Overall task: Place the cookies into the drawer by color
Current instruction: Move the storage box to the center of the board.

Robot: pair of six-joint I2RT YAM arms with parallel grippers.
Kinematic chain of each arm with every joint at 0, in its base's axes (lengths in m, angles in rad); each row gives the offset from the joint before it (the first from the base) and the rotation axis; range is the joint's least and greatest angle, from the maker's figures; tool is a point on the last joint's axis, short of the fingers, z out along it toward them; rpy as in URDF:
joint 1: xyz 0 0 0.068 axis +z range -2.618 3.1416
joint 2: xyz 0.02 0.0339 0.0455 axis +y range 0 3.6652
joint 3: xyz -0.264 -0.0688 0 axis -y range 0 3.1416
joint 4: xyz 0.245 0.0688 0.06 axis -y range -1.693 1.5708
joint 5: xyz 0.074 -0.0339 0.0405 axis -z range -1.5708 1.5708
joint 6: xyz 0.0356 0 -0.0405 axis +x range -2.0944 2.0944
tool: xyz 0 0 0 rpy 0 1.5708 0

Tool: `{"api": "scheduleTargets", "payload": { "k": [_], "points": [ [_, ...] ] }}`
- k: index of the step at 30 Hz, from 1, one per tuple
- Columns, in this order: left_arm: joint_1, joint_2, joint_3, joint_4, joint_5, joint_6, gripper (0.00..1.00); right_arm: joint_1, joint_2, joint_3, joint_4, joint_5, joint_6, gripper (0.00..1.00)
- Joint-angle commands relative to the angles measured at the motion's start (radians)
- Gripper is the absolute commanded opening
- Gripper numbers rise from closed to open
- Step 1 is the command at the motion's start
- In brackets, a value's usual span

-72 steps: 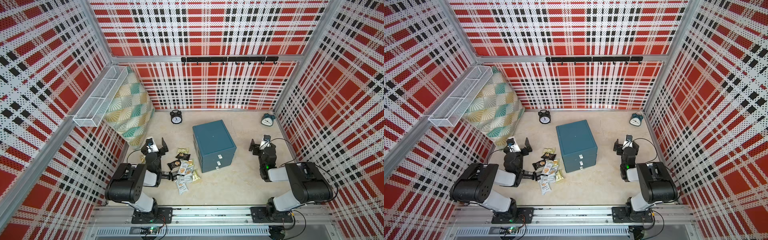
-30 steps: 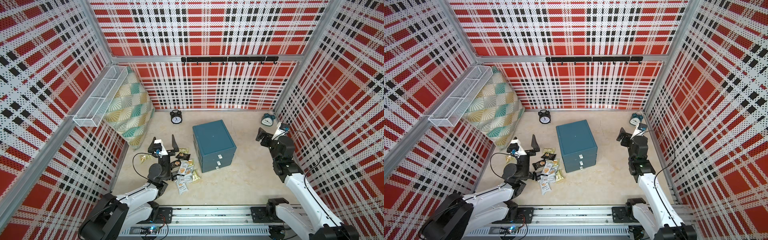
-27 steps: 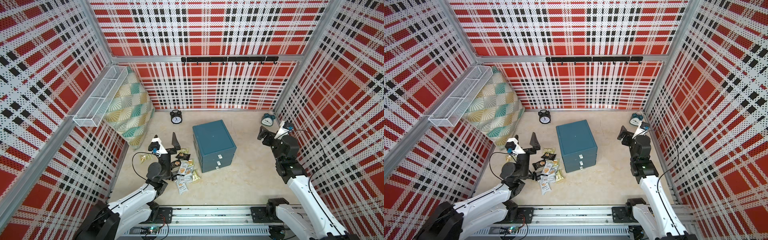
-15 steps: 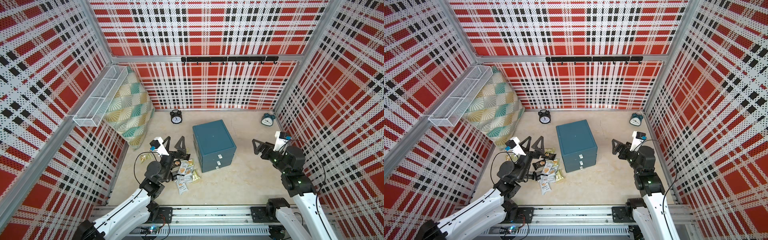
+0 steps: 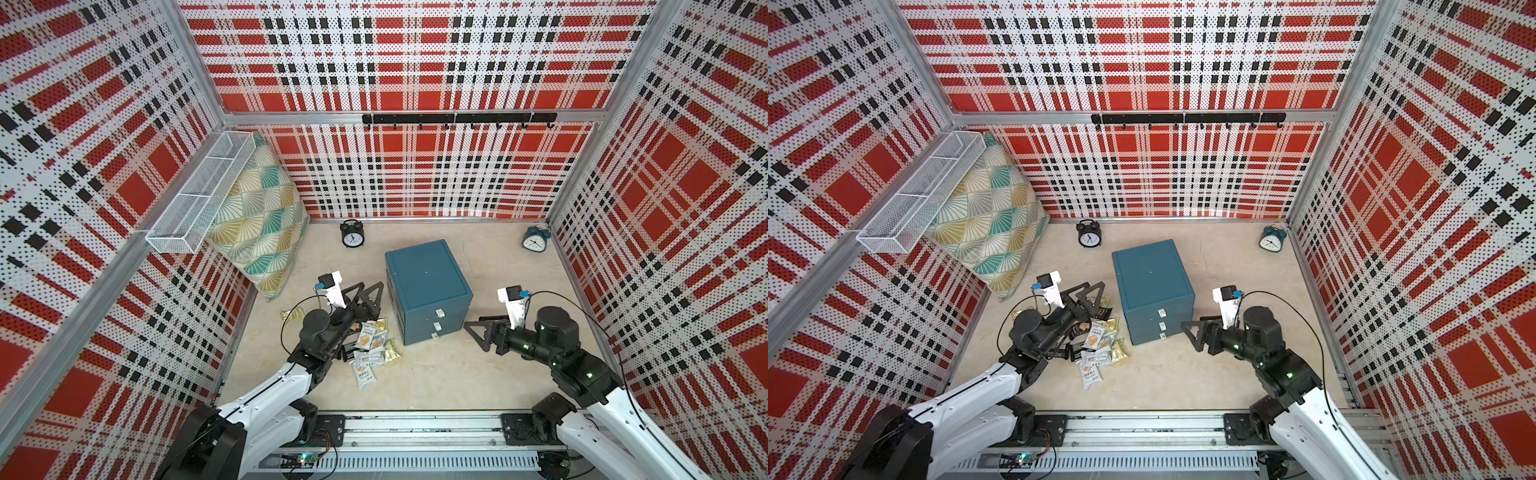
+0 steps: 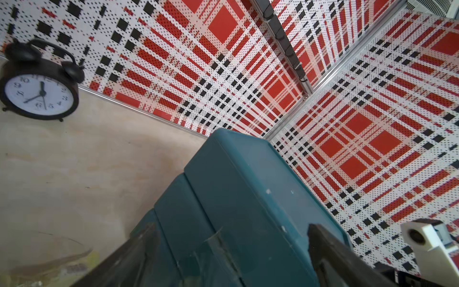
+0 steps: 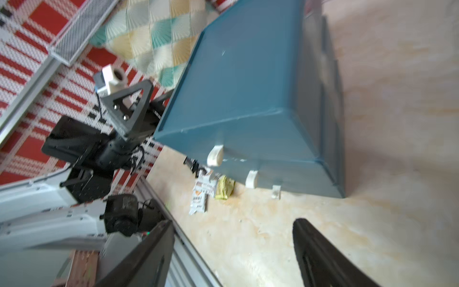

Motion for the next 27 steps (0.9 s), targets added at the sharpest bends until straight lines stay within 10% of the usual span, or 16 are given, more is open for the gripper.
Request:
{"api": "scheduleTargets", "payload": {
  "k": [1, 15, 27],
  "points": [
    [0.003, -0.007, -0.012, 0.092, 0.078, -0.034, 0.99, 0.132, 0.095, 0.016, 0.075, 0.183, 0.025, 0.78],
    [-0.154, -0.071, -0.037, 0.082, -0.074, 0.067, 0.99, 0.263, 0.574, 0.307, 0.145, 0.534, 0.035, 0.71],
    [-0.195, -0.053, -0.037, 0.080, -0.118, 0.079, 0.99, 0.063, 0.828, 0.552, 0.152, 0.312, -0.086, 0.70]
  ]
}}
